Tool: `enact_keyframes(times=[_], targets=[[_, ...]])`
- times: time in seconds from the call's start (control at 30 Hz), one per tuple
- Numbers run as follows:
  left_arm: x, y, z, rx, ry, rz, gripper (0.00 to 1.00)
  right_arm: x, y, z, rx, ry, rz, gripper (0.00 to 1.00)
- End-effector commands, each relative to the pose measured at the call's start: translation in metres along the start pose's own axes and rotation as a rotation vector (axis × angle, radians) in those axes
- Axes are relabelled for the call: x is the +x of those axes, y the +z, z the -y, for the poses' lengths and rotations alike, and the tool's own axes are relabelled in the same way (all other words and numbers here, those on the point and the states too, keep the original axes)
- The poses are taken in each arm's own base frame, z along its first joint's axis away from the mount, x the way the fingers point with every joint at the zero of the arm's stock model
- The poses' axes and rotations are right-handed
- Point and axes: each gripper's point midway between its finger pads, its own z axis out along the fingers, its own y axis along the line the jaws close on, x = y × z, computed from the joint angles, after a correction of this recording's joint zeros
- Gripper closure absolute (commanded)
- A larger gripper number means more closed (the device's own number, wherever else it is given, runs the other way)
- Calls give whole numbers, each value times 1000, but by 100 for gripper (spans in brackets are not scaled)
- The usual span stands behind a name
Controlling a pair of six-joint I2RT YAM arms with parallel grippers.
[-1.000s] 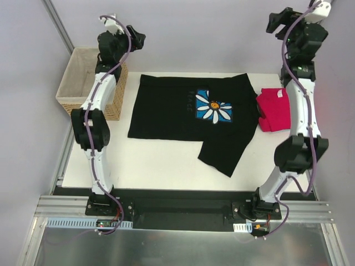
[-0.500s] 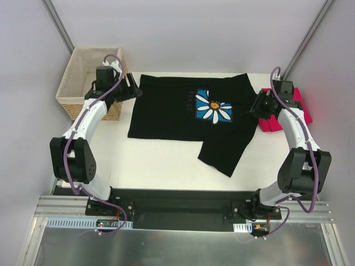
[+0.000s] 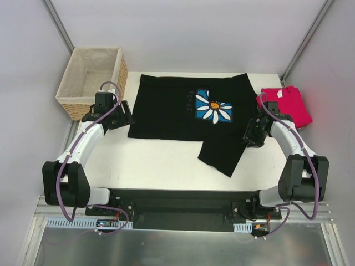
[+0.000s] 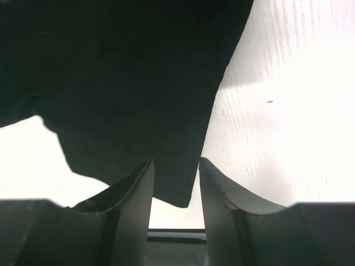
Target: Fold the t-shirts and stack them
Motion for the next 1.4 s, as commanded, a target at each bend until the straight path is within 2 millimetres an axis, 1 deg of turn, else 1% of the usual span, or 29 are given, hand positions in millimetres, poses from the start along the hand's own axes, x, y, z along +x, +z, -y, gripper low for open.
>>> enact_keyframes(times=[0.0,0.07,0.1,0.17,0.2,0.23,0.3,0.33,0.37,0.4,0.57,0.63,0.67,0.7,0.8,0.83,0.93,0.97,1.07,1.1,1.13,1.17,1.2,1.23,1.27,1.33,1.37], targets=[[-5,-15,-3,-18,22,58,36,3,11,8,81,33,-25,59],[-8,-19,-1,-13,29,71,36,3,19,8,99,47,-49,59],[-10,-20,0,-8,32,76,36,-1,20,8,109,51,-46,59],[-11,-23,2,2,35,81,35,2,27,0,120,31,-64,59],[-12,-23,2,3,36,83,35,1,28,2,144,27,-63,59],[-13,-24,3,6,37,88,35,-3,27,-1,153,25,-57,59],[-13,-25,5,14,41,88,35,1,32,-5,178,12,-86,60],[-14,-26,5,15,46,90,35,0,33,-9,177,6,-89,60],[-12,-26,5,17,47,87,35,2,34,-14,177,-7,-97,60],[-13,-27,5,17,47,88,35,2,37,-10,210,-7,-94,60],[-5,-25,1,11,45,70,34,11,47,-20,233,-29,-126,60],[-1,-24,0,6,39,62,34,15,48,-20,256,-45,-139,60],[4,-22,-3,-3,34,51,34,18,48,-24,258,-63,-140,60],[6,-20,-5,-7,32,44,34,19,48,-24,268,-71,-139,60],[16,-8,-10,-20,37,5,35,22,47,-26,275,-86,-137,60],[21,-2,-13,-24,36,-18,34,22,46,-26,276,-88,-135,60],[29,12,-18,-36,31,-50,35,19,39,-27,278,-97,-115,60],[32,15,-20,-41,29,-60,35,20,33,-26,281,-103,-112,60],[38,29,-26,-61,23,-80,36,21,24,-25,276,-108,-109,59],[40,32,-28,-67,19,-89,37,21,17,-26,265,-109,-90,59],[44,38,-31,-72,17,-102,37,25,16,-23,270,-110,-92,57],[45,40,-33,-79,17,-104,37,27,13,-20,278,-107,-90,55],[46,43,-33,-82,13,-110,38,25,5,-17,285,-105,-57,53],[48,46,-34,-84,13,-115,38,27,3,-12,296,-103,-50,50],[48,47,-35,-87,11,-116,38,34,4,-4,317,-99,-60,49],[48,49,-37,-97,13,-117,39,38,3,5,333,-83,-56,47],[48,48,-37,-95,13,-115,39,44,10,14,341,-62,-77,47]])
